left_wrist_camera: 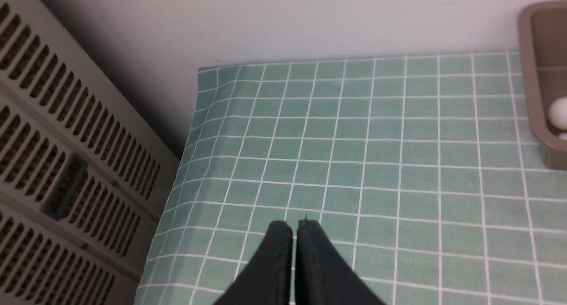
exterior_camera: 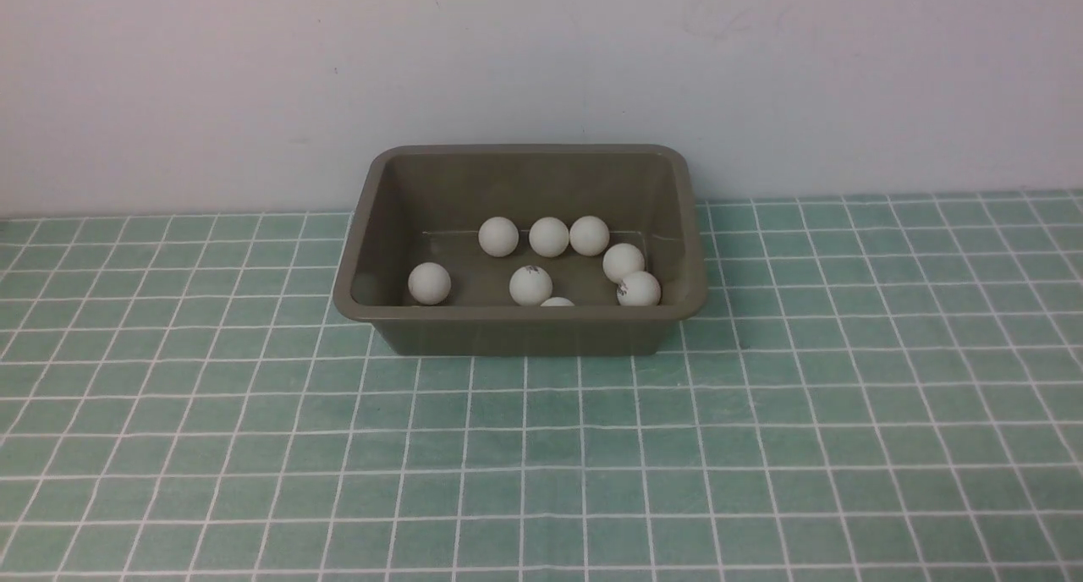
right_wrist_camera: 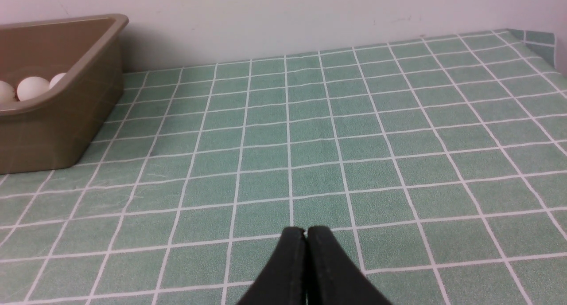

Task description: Put the table tennis balls in the box on the green coffee tablecloth.

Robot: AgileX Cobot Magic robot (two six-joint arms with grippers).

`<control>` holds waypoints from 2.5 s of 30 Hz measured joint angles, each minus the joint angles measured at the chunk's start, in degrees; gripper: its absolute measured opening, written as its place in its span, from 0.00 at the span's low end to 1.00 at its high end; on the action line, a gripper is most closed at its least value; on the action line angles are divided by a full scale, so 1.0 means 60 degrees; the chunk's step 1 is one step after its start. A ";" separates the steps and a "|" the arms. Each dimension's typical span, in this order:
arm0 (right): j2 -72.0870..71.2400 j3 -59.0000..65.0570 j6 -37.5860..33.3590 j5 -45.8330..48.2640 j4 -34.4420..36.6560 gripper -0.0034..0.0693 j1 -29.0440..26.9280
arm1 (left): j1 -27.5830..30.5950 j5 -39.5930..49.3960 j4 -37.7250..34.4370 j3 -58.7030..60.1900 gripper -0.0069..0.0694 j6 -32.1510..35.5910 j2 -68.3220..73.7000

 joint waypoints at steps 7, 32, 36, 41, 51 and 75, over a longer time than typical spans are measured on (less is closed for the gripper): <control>0.0000 0.0000 0.0000 0.0000 0.0000 0.03 0.0000 | 0.0499 -0.2205 -0.0018 0.2793 0.08 -0.0716 -0.1422; 0.0000 0.0000 0.0000 0.0000 0.0000 0.03 0.0000 | 0.0712 -0.8816 0.0044 1.0340 0.08 -0.3235 -0.5296; 0.0000 0.0000 0.0000 0.0002 0.0000 0.03 0.0000 | 0.0719 -0.8830 0.0054 1.0623 0.08 -0.3544 -0.5946; -0.0009 0.0000 0.0000 0.0011 0.0000 0.03 0.0000 | 0.0974 -0.8833 0.0064 1.0739 0.08 -0.4143 -0.6254; -0.0009 0.0000 0.0000 0.0011 0.0000 0.03 0.0000 | 0.0995 -0.9469 0.0091 1.0739 0.08 -0.4192 -0.6254; -0.0009 0.0000 0.0000 0.0011 0.0000 0.03 0.0000 | 0.0995 -0.7461 -0.4746 1.0739 0.08 0.2252 -0.6254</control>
